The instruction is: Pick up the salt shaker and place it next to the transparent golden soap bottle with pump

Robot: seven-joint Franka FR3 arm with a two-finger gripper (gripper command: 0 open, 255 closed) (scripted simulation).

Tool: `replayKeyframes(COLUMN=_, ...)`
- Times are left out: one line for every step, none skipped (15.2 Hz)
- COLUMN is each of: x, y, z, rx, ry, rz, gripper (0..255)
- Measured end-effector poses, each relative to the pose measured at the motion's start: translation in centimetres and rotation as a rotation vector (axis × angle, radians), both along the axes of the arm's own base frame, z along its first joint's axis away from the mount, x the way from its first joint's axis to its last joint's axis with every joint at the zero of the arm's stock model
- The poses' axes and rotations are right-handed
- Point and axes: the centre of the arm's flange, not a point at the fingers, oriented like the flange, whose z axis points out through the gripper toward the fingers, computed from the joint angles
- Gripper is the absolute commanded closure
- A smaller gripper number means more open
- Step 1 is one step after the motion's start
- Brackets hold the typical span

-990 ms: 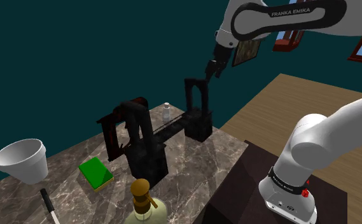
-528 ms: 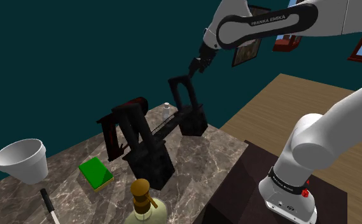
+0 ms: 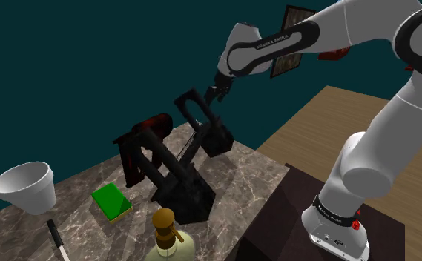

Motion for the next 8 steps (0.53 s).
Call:
replayKeyframes(x=0.9, y=0.3, z=-1.2, rx=0.007, ry=0.010, rz=0.003, gripper=0)
replayKeyframes(x=1.7, y=0.5, z=-2.3, rx=0.013, ry=0.023, rz=0.007, gripper=0)
replayKeyframes(x=2.2, y=0.7, z=-3.1, rx=0.020, ry=0.032, rz=0.010, gripper=0)
replayKeyframes(x=2.8, y=1.2, z=-4.4, rx=0.027, ry=0.042, rz=0.013, gripper=0)
replayKeyframes(x=3.8, y=1.5, z=-5.4, rx=0.034, ry=0.051, rz=0.016, gripper=0)
replayKeyframes(x=4.4, y=1.8, z=-6.1, rx=0.042, ry=0.049, rz=0.017, gripper=0)
replayKeyframes(x=5.2, y=2.1, z=-7.1, rx=0.049, ry=0.046, rz=0.018, gripper=0)
replayKeyframes(x=5.9, y=2.6, z=-8.2, rx=0.056, ry=0.058, rz=0.020, gripper=0)
